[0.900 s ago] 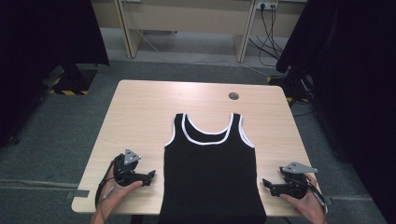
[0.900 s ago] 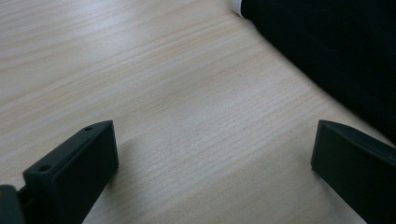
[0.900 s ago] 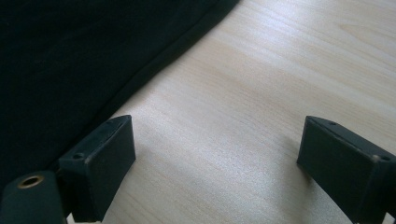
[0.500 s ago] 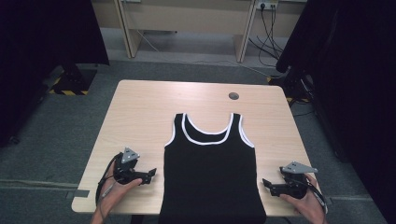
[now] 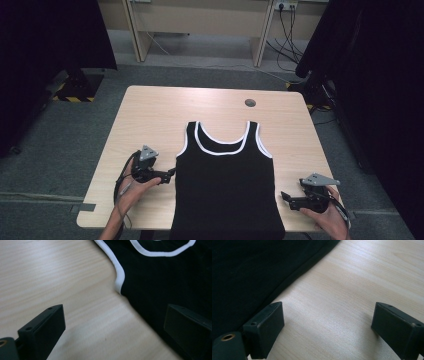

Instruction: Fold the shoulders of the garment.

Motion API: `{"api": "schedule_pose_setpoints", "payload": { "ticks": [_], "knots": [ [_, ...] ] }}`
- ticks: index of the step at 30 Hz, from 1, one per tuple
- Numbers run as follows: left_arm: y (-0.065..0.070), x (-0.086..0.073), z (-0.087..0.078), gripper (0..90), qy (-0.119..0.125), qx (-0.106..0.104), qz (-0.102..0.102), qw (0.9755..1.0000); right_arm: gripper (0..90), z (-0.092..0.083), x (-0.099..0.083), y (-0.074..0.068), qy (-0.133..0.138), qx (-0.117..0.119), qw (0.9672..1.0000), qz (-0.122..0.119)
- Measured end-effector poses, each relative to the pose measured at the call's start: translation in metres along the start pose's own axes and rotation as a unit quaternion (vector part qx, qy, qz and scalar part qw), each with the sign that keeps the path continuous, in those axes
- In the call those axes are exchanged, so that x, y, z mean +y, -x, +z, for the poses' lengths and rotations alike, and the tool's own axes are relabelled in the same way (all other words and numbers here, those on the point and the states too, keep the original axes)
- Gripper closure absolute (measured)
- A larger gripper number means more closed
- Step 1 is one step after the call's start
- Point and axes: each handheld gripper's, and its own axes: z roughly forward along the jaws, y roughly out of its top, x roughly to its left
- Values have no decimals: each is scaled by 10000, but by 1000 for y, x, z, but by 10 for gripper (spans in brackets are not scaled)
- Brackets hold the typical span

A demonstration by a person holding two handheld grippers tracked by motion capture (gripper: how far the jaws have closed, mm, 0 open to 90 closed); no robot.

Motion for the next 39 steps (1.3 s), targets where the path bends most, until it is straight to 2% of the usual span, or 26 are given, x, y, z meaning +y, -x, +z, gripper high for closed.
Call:
{"api": "schedule_pose_setpoints", "payload": {
  "ticks": [6,12,20,25,33,36,37,39],
  "knots": [
    [0,23,18,29,23,-30,-44,10000,111,0,0,0,-1,2,10000,1],
    [-2,47,39,33,52,46,-113,9999,110,0,0,0,-10,12,10000,16],
    [3,75,69,34,-134,3,8,9999,109,0,0,0,-13,29,10000,-8],
    [5,90,89,36,-236,96,139,9996,107,1,1,0,-13,42,10000,-19],
    [6,108,127,50,-424,225,141,9987,106,1,1,0,-9,55,10000,-29],
    [6,108,136,118,-526,259,140,9982,106,1,1,1,-5,57,10000,-48],
    [6,108,139,168,-542,236,134,9982,105,1,1,1,-5,57,10000,-49],
    [5,106,140,260,-415,250,216,9986,105,1,1,1,-6,62,10000,-52]
  ]
}}
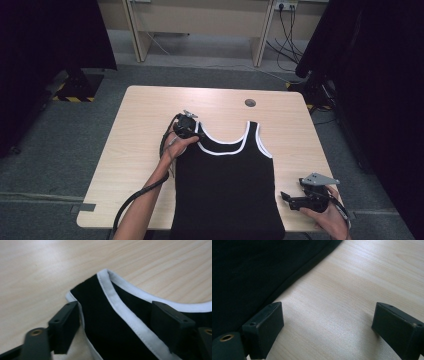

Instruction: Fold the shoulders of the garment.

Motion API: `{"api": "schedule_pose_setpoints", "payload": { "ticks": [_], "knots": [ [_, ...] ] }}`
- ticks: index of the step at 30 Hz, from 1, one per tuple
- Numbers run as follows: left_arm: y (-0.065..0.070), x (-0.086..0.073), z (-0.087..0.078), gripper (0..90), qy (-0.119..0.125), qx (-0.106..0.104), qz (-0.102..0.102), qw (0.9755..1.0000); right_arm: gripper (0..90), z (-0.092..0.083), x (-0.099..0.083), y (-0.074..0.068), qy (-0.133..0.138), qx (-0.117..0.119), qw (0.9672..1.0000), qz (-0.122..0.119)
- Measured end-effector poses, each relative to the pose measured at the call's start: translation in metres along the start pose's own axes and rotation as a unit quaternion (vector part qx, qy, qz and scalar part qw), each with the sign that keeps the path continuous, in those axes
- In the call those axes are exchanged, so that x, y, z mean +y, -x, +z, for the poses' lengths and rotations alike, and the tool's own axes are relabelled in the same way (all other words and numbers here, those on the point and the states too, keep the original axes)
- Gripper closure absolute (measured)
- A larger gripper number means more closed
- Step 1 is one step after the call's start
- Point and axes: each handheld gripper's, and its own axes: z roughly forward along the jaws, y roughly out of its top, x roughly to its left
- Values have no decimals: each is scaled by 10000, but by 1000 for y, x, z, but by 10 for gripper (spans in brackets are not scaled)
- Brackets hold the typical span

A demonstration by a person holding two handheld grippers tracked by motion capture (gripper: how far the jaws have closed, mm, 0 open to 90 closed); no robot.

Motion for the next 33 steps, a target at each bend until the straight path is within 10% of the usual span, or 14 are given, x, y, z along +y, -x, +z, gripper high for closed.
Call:
{"api": "schedule_pose_setpoints", "payload": {
  "ticks": [9,23,33],
  "knots": [
    [10,-2,-5,775,110,-188,150,9997,105,0,0,0,3,7,10000,-5],
    [25,0,-52,822,533,-591,19,9968,105,0,0,0,3,6,10000,-6],
    [61,-35,-88,815,750,-820,209,9936,105,1,1,0,-6,1,10000,0]
  ]
}}
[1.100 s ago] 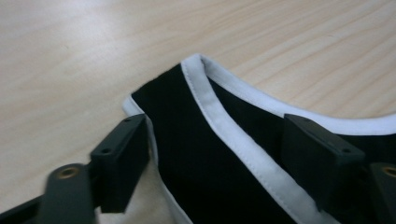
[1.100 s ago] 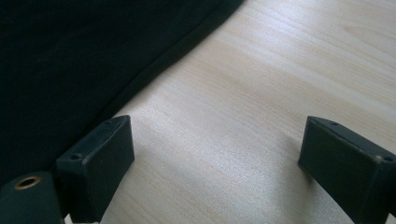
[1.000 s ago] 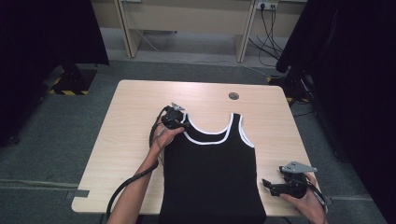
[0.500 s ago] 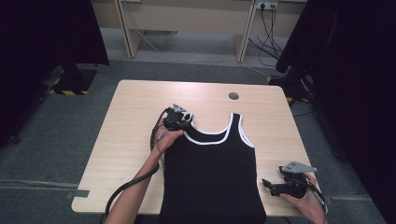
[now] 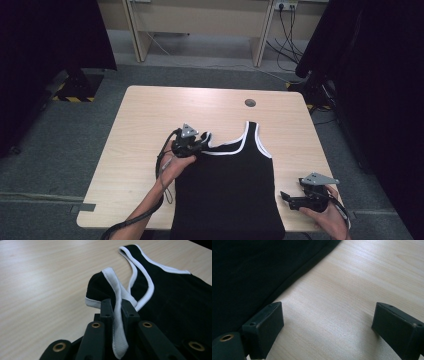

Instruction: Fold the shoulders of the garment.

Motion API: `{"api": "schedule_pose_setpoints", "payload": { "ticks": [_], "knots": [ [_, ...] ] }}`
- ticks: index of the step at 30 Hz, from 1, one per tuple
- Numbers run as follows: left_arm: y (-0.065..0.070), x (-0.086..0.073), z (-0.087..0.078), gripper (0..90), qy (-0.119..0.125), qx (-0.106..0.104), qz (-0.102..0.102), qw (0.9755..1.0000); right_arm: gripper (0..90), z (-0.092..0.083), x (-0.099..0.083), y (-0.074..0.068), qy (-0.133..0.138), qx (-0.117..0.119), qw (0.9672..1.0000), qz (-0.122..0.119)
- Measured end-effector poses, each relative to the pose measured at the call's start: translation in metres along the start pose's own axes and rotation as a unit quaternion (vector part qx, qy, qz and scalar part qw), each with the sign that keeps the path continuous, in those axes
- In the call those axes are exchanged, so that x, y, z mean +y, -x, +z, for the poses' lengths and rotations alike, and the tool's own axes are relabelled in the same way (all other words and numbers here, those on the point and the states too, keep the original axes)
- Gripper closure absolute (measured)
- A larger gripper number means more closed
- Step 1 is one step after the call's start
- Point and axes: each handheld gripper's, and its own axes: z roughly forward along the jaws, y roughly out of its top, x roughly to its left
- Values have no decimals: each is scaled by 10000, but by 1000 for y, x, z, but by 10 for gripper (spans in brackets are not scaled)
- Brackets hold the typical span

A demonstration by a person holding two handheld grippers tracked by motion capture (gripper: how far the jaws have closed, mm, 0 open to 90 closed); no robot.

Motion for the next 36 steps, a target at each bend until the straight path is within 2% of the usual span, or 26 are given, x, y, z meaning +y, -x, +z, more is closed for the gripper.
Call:
{"api": "schedule_pose_setpoints", "payload": {
  "ticks": [3,5,8,11,14,17,24,26,28,29,30,31,33,34,36],
  "knots": [
    [9,-9,-4,809,-27,-47,40,10000,105,1,0,0,9,-10,10000,-18],
    [15,-13,-6,781,-30,-156,-14,9999,105,1,1,0,12,-6,10000,-18],
    [24,-18,-9,661,-114,-309,-24,9995,105,1,1,0,11,-4,10000,-20],
    [26,-14,-14,522,-73,-348,-88,9993,105,1,1,0,9,-1,10000,-14],
    [24,-6,-17,474,43,-332,-93,9994,105,1,1,0,7,0,10000,-10],
    [23,3,-12,456,23,-274,26,9996,105,1,1,0,7,-2,10000,-13],
    [19,15,24,396,-324,-385,-98,9987,105,1,1,0,8,-3,10000,-13],
    [17,14,34,433,-388,-440,-122,9982,105,1,1,0,7,-1,10000,-14],
    [16,13,37,564,-410,-505,-103,9978,105,1,1,0,8,3,10000,-17],
    [15,11,40,564,-395,-626,-147,9971,105,1,1,0,8,3,10000,-17],
    [15,10,41,654,-393,-688,-168,9967,105,1,1,0,8,4,10000,-16],
    [16,8,40,797,-397,-693,-124,9967,105,1,1,-1,4,11,10000,-15],
    [17,6,33,827,-320,-753,-136,9966,105,1,1,0,5,11,10000,-21],
    [18,6,26,872,-228,-758,-128,9968,105,1,1,-1,4,11,10000,-16],
    [19,6,14,879,-71,-768,-118,9970,105,1,1,-1,4,11,10000,-17]
  ]
}}
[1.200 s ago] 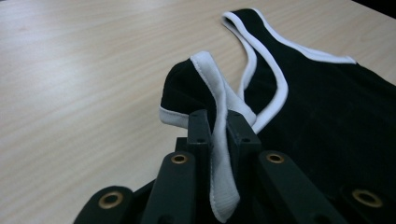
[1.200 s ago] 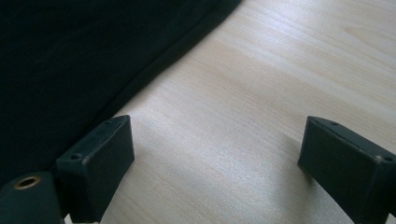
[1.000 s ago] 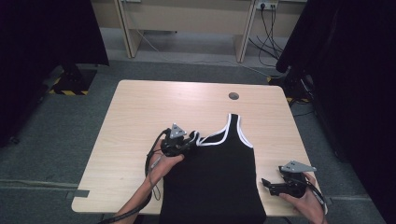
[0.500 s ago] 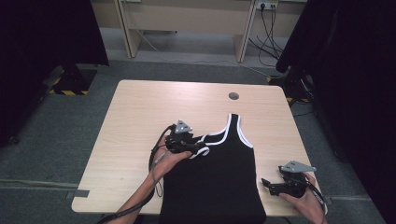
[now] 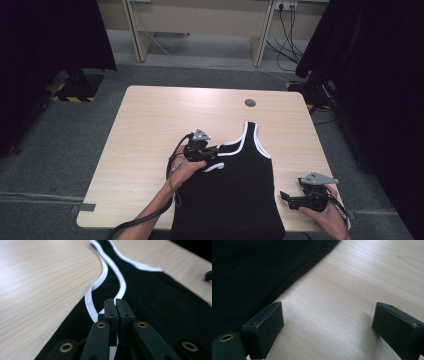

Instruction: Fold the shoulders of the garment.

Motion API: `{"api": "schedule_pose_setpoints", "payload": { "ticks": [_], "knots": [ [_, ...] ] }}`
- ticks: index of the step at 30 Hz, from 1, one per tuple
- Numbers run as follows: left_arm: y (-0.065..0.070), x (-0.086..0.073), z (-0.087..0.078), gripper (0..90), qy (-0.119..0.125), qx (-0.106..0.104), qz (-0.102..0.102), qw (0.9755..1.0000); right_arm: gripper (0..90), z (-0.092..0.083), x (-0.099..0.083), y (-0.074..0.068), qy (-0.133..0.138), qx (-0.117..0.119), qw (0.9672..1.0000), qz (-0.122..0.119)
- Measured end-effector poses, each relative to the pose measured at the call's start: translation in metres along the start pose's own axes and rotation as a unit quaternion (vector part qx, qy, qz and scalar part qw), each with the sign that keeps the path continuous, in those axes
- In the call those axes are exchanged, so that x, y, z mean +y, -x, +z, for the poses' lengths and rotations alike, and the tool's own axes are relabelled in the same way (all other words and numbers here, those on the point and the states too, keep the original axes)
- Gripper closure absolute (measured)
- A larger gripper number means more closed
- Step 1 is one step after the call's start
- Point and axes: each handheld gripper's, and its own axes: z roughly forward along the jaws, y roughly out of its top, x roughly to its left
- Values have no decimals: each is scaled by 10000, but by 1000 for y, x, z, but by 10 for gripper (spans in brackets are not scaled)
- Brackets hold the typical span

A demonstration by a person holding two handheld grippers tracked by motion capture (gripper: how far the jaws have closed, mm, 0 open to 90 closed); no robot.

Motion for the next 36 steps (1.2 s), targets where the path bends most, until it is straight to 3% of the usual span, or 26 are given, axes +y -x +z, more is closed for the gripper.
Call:
{"api": "schedule_pose_setpoints", "payload": {
  "ticks": [1,2,4,8,9,14,18,19,22,23,25,27,30,36],
  "knots": [
    [4,-2,-16,884,182,-42,28,9998,105,0,0,0,0,1,10000,0],
    [4,-2,-16,884,182,-42,28,9998,105,0,0,0,0,1,10000,0],
    [8,-9,-37,882,278,-47,72,9996,105,0,0,0,-1,0,10000,1],
    [9,-18,-48,868,298,-80,38,9995,105,0,0,0,-1,-1,10000,2],
    [8,-19,-49,826,286,-5,52,9996,105,0,0,0,-2,-7,10000,9],
    [7,-13,-39,729,249,36,8,9997,105,0,0,0,-6,-17,10000,21],
    [10,-5,-25,567,135,-32,-91,9999,105,0,1,0,-5,-15,10000,23],
    [12,-2,-16,466,17,-43,-155,9999,105,0,1,0,-9,-12,10000,19],
    [13,0,-1,426,-154,28,-147,9998,105,0,1,0,-7,-9,10000,17],
    [12,-1,3,464,-203,45,-94,9997,105,0,1,-1,-7,-9,10000,16],
    [11,-3,7,652,-203,-38,-68,9998,105,0,1,-1,-7,-2,10000,9],
    [11,-6,2,791,-85,-179,-219,9996,105,0,1,-1,-5,3,10000,2],
    [13,-12,-13,833,62,-159,-185,9997,105,0,1,-1,-7,5,10000,3],
    [16,-36,-45,832,254,-68,-161,9995,105,0,1,-1,-8,6,10000,3]
  ]
}}
